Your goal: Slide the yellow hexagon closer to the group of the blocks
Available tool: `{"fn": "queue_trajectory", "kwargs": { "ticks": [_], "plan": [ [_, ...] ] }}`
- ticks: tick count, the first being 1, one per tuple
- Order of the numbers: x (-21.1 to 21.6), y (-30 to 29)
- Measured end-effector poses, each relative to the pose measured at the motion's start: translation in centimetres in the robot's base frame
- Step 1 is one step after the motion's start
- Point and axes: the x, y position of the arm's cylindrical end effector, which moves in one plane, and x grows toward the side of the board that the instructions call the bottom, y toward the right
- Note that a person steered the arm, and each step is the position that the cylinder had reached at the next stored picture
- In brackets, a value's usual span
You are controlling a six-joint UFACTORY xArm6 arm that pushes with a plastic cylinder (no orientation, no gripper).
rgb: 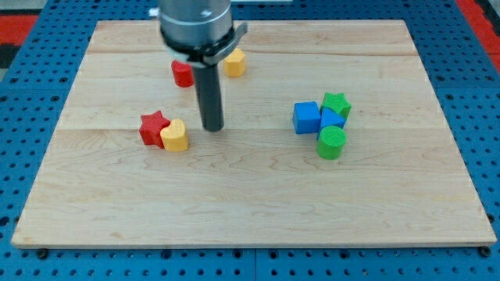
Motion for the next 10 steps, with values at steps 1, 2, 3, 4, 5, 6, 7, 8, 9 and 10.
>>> {"fn": "queue_trajectory", "kwargs": {
  "ticks": [1,2,3,4,5,6,7,8,9,10],
  "plan": [
    [-4.4,2.0],
    [-7.9,6.6],
    [-11.9,8.1],
    [-15.1,6.9],
    [-13.9,6.3],
    [-11.9,5.5],
    [-12.1,3.4],
    [-16.2,3.4],
    [-16.6,1.7],
    [-14.0,1.1]
  ]
}}
